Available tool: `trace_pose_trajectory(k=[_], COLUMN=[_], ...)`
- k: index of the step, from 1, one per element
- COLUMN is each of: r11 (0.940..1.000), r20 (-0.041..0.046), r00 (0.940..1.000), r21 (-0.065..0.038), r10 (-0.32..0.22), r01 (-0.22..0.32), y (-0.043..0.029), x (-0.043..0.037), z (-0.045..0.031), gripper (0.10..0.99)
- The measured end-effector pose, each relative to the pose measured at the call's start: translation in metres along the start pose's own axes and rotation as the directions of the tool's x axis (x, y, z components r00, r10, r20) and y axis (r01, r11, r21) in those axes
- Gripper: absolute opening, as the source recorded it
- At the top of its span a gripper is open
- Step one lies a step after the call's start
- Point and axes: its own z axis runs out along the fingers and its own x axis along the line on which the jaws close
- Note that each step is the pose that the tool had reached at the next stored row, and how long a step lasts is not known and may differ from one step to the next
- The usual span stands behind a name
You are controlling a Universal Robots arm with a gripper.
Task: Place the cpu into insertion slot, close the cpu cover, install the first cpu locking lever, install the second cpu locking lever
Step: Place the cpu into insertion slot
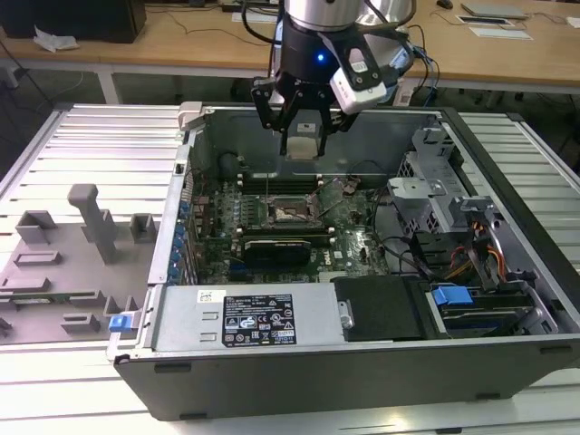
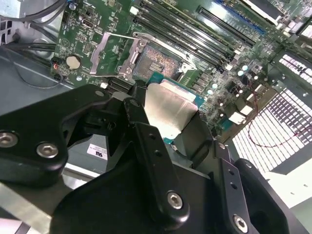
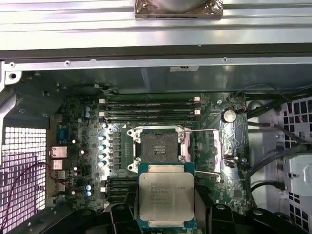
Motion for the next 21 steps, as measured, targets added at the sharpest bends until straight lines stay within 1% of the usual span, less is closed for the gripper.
trace_pose_trajectory(k=[2, 4, 5, 9, 16, 17, 18, 20, 21], r11=[1.0000, 1.0000, 1.0000, 1.0000, 1.0000, 1.0000, 0.9999, 0.9998, 0.9994], r20=[0.0003, 0.0013, 0.0025, 0.0030, 0.0034, 0.0035, 0.0034, 0.0044, 0.0061], r00=[1.0000, 1.0000, 1.0000, 1.0000, 1.0000, 1.0000, 1.0000, 1.0000, 0.9996], r21=[0.000, 0.000, 0.000, 0.001, 0.005, 0.006, 0.010, 0.017, 0.017], r10=[0.000, 0.000, 0.000, 0.000, 0.000, 0.000, 0.000, 0.008, 0.029], r01=[0.000, 0.000, 0.000, 0.000, 0.000, 0.000, 0.000, -0.008, -0.029], y=[0.0000, 0.0020, 0.0042, 0.0065, 0.0064, 0.0061, 0.0059, 0.0057, 0.0057], x=[0.0000, 0.0000, -0.0001, 0.0001, 0.0006, 0.0008, 0.0008, 0.0007, 0.0008], z=[0.0036, 0.0092, 0.0141, 0.0225, 0.0373, 0.0405, 0.0425, 0.0443, 0.0447], gripper=[0.541, 0.541, 0.541, 0.541, 0.541, 0.541, 0.541, 0.541, 0.541])
